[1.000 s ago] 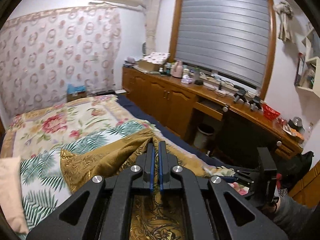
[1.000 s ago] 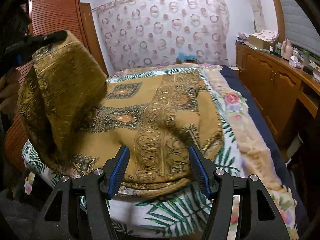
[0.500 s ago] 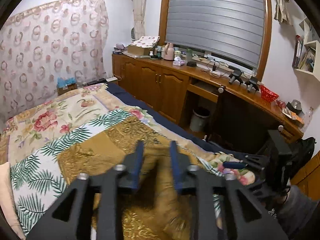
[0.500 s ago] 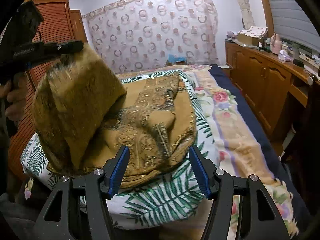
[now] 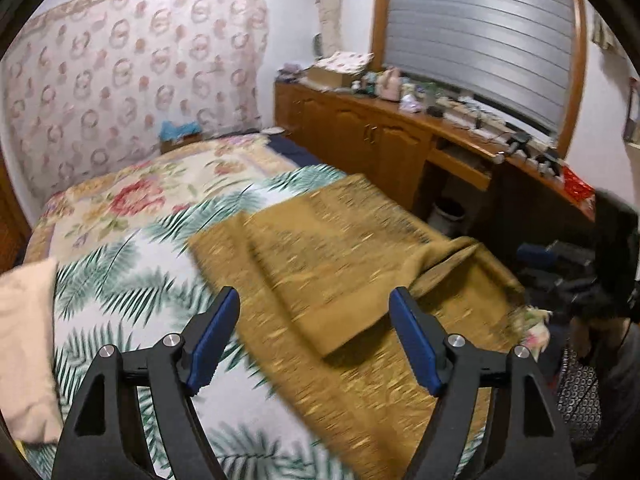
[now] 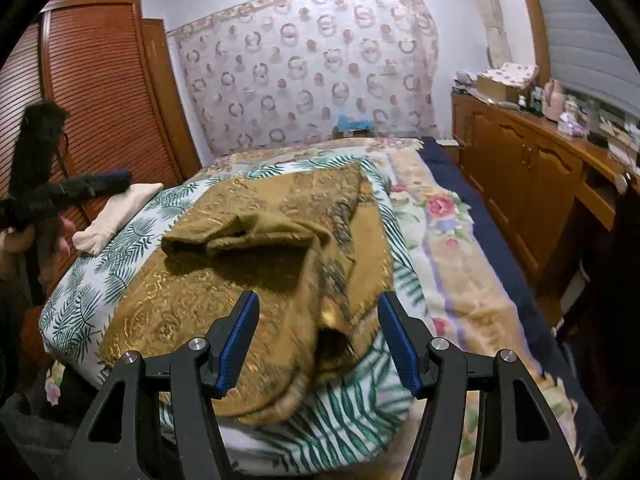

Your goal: Fold small clothes

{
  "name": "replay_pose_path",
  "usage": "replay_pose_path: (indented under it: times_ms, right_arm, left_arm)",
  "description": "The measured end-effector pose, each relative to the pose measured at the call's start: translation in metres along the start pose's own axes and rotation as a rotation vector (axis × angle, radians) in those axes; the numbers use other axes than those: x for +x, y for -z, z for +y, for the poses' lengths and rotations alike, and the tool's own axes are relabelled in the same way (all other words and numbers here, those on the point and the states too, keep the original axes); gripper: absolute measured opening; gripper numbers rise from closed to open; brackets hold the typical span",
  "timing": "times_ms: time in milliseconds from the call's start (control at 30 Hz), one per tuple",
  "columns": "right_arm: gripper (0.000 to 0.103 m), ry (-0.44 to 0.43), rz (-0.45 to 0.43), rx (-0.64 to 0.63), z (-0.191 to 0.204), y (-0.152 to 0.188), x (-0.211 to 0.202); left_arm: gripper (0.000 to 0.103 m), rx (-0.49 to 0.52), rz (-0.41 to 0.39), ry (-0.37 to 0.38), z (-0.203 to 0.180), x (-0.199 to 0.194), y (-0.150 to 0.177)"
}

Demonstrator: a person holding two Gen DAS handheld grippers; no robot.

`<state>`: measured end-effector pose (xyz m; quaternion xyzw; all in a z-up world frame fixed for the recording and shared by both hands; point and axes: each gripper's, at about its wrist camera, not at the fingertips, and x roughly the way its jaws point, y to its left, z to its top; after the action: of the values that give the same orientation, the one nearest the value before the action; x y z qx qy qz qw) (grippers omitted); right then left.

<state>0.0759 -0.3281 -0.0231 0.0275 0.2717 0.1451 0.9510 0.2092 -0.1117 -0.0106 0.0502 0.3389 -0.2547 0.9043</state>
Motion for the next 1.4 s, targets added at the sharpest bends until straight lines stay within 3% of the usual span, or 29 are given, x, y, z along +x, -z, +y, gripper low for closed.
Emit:
replay_pose_path:
  times_ms: [400,533,767,1000,1233,1400]
  right_arm:
    - [0.064,-0.106,0.057,-0.203,0.069,-0.061,0.074]
    - [0.064,-0.185,0.107,-0.259,0.091,-0.073,0.104]
    - [0.064,-0.223,0.213,-0.323,0.111,-0.075,0.161]
    - [0.064,-0.196,0.275,-0.356,0.127,-0.071,0.191]
    - [0.063,-0.16,0.301,-0.404,0.137,-0.063,0.209]
    - [0.051,-0.162,0.302,-0.413,0.136,-0.062,0.209]
  left_arm:
    - [0.078,-0.06,0.075,-0.077,0.054,0.016,0.046]
    - [0.078,-0.053,0.113,-0.097,0.066,0.027,0.056]
    - [0.078,-0.039,0.171,-0.123,0.08,0.042,0.066]
    - [0.078,-0.016,0.188,-0.124,0.081,0.051,0.07]
    - [0.09,0.014,0.205,-0.103,0.077,0.057,0.067]
    - [0.09,0.012,0.205,-0.102,0.073,0.058,0.067]
